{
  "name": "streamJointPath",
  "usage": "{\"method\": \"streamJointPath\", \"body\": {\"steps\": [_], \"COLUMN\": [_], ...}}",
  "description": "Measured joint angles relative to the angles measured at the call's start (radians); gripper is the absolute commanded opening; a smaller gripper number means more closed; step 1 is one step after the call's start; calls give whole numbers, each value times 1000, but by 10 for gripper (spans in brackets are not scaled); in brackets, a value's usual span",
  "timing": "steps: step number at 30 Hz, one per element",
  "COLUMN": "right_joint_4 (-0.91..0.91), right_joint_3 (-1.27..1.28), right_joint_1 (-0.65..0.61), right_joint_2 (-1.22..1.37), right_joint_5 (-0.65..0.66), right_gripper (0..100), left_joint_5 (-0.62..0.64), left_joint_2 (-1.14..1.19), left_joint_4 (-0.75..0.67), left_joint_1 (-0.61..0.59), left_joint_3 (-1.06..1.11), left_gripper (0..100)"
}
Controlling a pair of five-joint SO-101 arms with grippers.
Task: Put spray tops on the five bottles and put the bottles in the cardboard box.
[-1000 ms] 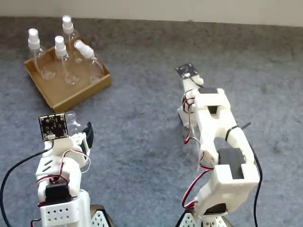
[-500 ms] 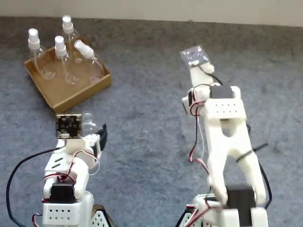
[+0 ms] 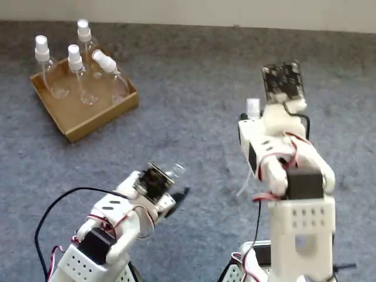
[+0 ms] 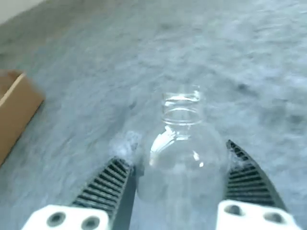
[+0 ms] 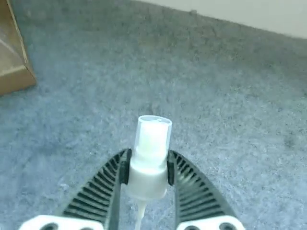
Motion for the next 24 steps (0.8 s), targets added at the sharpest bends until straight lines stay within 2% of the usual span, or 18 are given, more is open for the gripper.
{"method": "streamJointPath", "body": {"steps": [4,11,20,24], "right_joint_4": [0,-3,-163,-206], "right_joint_3": [20,23,23,23], "right_joint_1": [0,-28,-64,-69], "right_joint_2": [-115,-181,-183,-183], "right_joint_5": [-112,-281,-298,-298], "right_gripper": [5,5,5,5], "left_joint_5": [-25,-17,48,48], "left_joint_2": [0,0,0,0], "left_joint_4": [-101,-183,-244,-247], "left_joint_1": [95,110,120,172], "left_joint_3": [0,20,66,68], "left_gripper": [136,136,136,136]}}
